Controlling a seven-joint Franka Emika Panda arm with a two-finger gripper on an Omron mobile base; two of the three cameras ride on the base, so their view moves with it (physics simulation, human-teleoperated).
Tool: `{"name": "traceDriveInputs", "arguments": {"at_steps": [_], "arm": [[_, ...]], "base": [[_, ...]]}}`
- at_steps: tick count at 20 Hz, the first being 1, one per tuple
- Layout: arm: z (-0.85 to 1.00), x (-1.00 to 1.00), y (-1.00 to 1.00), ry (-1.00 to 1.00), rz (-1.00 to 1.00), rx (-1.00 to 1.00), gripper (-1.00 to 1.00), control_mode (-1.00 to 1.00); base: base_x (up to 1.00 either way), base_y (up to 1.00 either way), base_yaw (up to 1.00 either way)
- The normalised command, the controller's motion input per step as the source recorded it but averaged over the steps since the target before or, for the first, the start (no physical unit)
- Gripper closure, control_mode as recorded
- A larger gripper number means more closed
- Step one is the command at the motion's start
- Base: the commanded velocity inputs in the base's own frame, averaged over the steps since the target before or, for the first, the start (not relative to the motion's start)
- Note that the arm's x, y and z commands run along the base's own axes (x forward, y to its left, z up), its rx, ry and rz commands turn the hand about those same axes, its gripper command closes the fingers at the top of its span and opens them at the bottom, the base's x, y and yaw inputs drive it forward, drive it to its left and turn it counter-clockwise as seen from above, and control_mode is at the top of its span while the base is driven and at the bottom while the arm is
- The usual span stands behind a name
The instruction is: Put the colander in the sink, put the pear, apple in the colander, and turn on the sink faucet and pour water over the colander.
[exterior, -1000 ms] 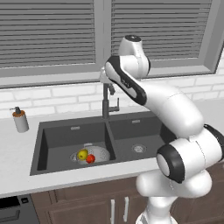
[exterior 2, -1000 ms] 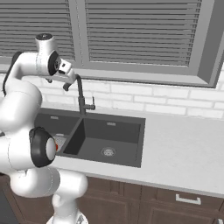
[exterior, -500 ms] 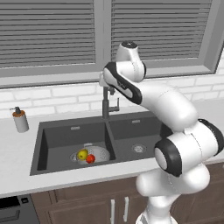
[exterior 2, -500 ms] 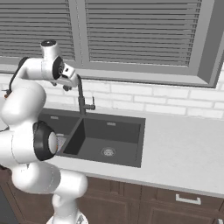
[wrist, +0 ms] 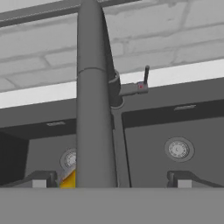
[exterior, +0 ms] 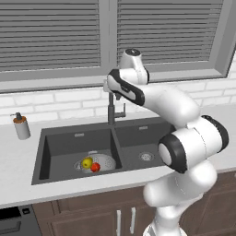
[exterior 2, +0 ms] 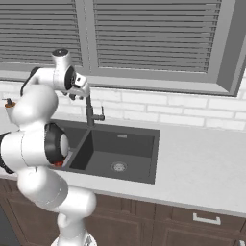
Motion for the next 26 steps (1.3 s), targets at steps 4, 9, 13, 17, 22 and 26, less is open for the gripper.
{"name": "traceDriveInputs", "arguments": {"at_steps": [4,9,13,17,22,26], "arm": [[-0.09,0.35,0.00,0.00,0.00,0.00,-1.00,-1.00],[-0.05,0.33,0.00,0.00,0.00,0.00,-1.00,-1.00],[-0.04,0.14,0.01,0.00,0.00,0.00,-1.00,-1.00],[-0.12,0.00,0.12,0.00,0.00,0.00,-1.00,-1.00],[-0.19,0.00,0.35,0.00,0.00,0.00,-1.00,-1.00],[-0.19,0.00,0.45,0.00,0.00,0.00,-1.00,-1.00]], "base": [[0.00,0.00,0.00],[0.00,0.00,0.00],[0.00,0.00,0.00],[0.00,0.00,0.00],[0.00,0.00,0.00],[0.00,0.00,0.00]]}}
